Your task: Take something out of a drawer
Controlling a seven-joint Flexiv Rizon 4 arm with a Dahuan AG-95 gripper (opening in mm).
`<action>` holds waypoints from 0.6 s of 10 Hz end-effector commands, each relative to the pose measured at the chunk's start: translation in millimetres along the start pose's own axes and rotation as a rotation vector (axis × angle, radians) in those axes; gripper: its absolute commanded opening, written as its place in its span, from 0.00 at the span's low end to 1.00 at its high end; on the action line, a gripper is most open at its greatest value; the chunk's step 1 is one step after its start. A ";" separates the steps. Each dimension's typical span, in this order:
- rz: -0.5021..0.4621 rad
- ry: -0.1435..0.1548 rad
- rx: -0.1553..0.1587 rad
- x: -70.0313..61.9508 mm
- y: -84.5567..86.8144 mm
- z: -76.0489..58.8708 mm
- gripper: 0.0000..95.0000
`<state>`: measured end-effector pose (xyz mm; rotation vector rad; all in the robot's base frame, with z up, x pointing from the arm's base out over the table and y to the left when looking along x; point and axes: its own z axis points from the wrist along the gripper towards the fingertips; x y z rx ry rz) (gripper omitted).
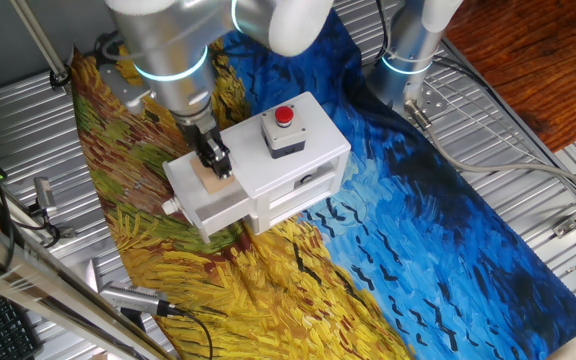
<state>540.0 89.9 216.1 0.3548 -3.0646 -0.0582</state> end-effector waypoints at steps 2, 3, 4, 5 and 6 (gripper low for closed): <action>-0.039 0.013 -0.004 2.8 -7.6 -15.9 0.00; -0.047 0.016 -0.005 2.8 -8.4 -21.5 0.00; -0.054 0.018 -0.005 2.9 -8.5 -26.8 0.00; -0.058 0.022 -0.001 5.1 -7.5 -35.7 0.00; -0.067 0.022 0.001 8.7 -7.7 -41.0 0.00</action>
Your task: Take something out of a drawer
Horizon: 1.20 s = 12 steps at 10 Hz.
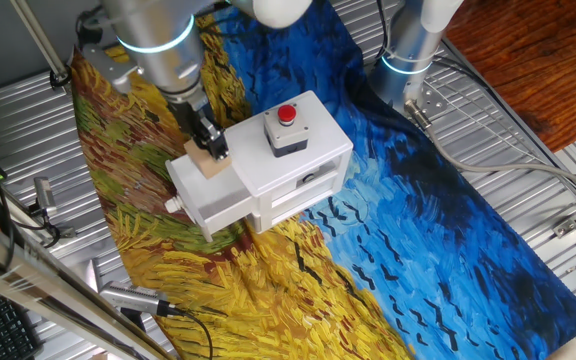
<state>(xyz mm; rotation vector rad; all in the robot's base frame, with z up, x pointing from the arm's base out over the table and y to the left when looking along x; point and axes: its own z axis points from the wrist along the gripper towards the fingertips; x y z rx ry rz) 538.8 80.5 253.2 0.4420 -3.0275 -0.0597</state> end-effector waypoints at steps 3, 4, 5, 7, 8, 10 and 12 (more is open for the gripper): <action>-0.031 -0.013 0.003 6.5 -0.3 -6.1 0.00; -0.040 -0.008 0.005 4.6 1.2 -5.8 0.00; -0.045 0.002 0.012 4.6 1.2 -5.8 0.00; -0.030 0.003 0.018 4.6 1.2 -5.8 0.00; -0.016 0.002 0.022 4.6 1.2 -5.8 0.00; 0.018 -0.001 0.030 4.6 1.2 -5.8 0.00; 0.037 0.007 0.044 4.6 1.2 -5.8 0.00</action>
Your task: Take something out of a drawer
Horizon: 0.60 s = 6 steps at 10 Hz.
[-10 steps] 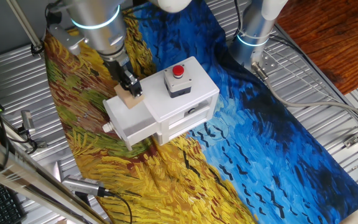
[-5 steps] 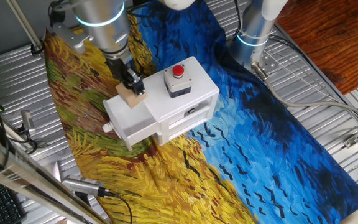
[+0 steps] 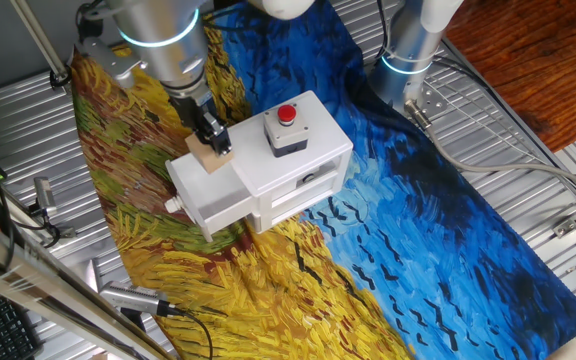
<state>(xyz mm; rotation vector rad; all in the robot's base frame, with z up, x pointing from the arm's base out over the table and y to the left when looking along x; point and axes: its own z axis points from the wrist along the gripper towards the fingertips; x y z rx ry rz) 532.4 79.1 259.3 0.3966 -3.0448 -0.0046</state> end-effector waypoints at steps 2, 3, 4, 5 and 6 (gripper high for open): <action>-0.057 0.009 -0.003 -2.7 -4.0 -0.5 0.00; -0.080 0.010 -0.003 -3.6 -18.1 -1.1 0.00; -0.110 0.011 -0.003 -5.1 -34.8 -1.2 0.00; -0.134 0.011 -0.003 -6.5 -50.0 -1.2 0.00; -0.164 0.010 -0.006 -8.9 -66.2 -0.2 0.00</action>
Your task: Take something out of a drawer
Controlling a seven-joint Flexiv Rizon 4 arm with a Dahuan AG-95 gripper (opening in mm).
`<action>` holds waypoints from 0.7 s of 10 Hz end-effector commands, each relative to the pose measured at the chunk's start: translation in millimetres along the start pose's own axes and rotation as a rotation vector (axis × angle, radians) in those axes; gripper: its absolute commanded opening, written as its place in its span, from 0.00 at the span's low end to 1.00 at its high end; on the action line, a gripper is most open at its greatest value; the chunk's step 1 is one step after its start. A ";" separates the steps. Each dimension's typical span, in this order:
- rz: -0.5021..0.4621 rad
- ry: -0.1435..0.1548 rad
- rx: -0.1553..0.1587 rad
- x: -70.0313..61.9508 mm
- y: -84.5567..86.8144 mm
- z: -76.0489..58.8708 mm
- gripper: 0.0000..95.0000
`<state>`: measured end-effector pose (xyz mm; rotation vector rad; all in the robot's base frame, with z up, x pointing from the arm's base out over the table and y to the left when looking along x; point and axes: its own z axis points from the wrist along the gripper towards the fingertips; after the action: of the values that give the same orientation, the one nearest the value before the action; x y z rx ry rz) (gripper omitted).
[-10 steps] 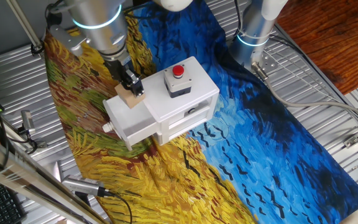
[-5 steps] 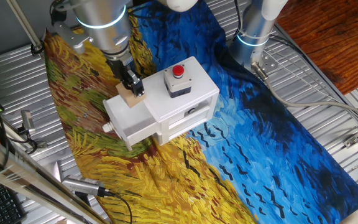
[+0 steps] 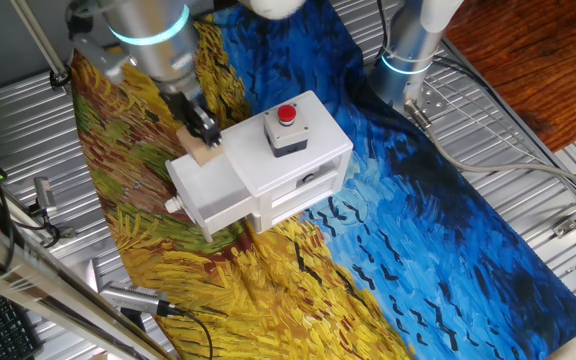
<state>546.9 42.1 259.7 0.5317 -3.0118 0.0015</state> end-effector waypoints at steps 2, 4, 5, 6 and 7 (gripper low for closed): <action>-0.108 -0.003 -0.007 -2.1 -48.6 6.3 0.00; -0.149 -0.011 0.002 -0.2 -62.6 15.0 0.00; -0.151 -0.011 0.002 -1.3 -62.1 16.0 0.00; -0.153 -0.011 0.000 -4.4 -59.4 16.6 0.00; -0.157 -0.005 0.006 -4.4 -59.4 16.6 0.00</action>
<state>567.8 -12.5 241.9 0.7691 -2.9678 0.0011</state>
